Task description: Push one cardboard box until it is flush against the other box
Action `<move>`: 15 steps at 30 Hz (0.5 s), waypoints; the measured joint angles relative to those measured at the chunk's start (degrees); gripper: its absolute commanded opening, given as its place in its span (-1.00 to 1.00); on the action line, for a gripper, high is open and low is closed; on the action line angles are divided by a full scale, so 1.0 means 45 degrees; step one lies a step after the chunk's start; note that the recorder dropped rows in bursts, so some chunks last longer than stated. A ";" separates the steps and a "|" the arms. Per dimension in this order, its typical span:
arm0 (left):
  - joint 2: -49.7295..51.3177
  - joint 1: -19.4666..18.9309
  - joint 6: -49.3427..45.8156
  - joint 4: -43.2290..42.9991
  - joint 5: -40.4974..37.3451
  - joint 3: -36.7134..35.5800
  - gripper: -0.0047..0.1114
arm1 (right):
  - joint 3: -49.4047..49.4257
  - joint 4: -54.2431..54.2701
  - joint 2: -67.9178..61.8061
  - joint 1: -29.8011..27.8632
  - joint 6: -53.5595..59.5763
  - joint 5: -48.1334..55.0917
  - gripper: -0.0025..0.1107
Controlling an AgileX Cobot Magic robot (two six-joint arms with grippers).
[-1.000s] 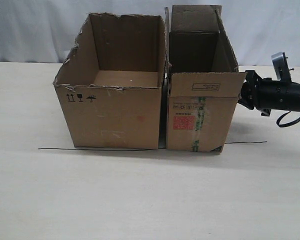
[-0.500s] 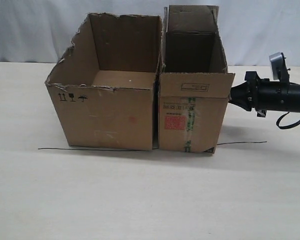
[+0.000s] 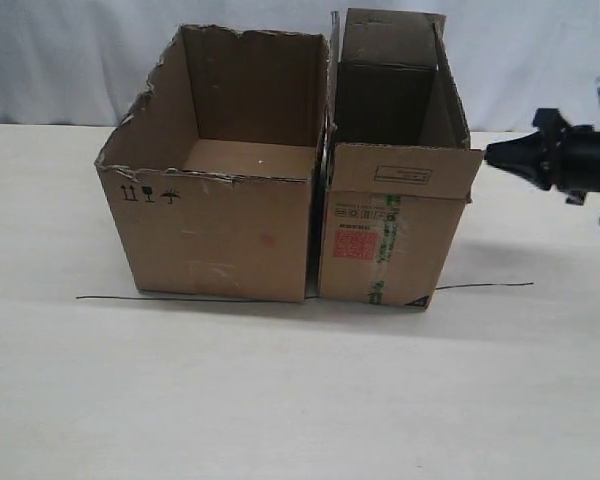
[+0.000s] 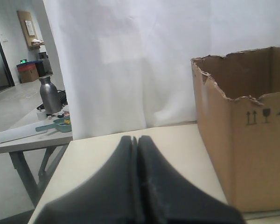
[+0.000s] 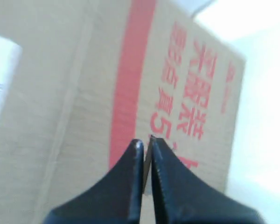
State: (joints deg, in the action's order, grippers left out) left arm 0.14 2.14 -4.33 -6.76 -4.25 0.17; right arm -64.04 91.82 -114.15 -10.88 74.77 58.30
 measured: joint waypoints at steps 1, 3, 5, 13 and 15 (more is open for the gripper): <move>0.0000 0.0000 0.0000 0.0000 0.0000 0.0000 -0.92 | 0.0680 -0.0226 0.1416 -0.0478 -0.0083 -0.0441 -0.87; 0.0000 0.0000 0.0000 0.0000 0.0000 0.0000 -0.92 | 0.2231 -0.0317 0.3902 -0.0662 0.0398 -0.1539 -0.87; 0.0000 0.0000 0.0000 0.0000 0.0000 0.0000 -0.92 | 0.4037 0.0026 0.6150 -0.0458 0.1298 -0.2899 -0.87; 0.0000 0.0000 0.0000 0.0000 0.0000 0.0000 -0.92 | 0.7464 0.1246 1.0499 0.0068 0.2369 -0.4297 -0.87; 0.0000 0.0000 0.0000 0.0000 0.0000 0.0000 -0.92 | 0.7497 0.1279 1.0744 0.0068 0.2369 -0.4297 -0.87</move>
State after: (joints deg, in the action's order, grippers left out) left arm 0.14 2.14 -4.33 -6.76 -4.25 0.17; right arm -30.30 97.57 -65.80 -10.58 85.43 38.96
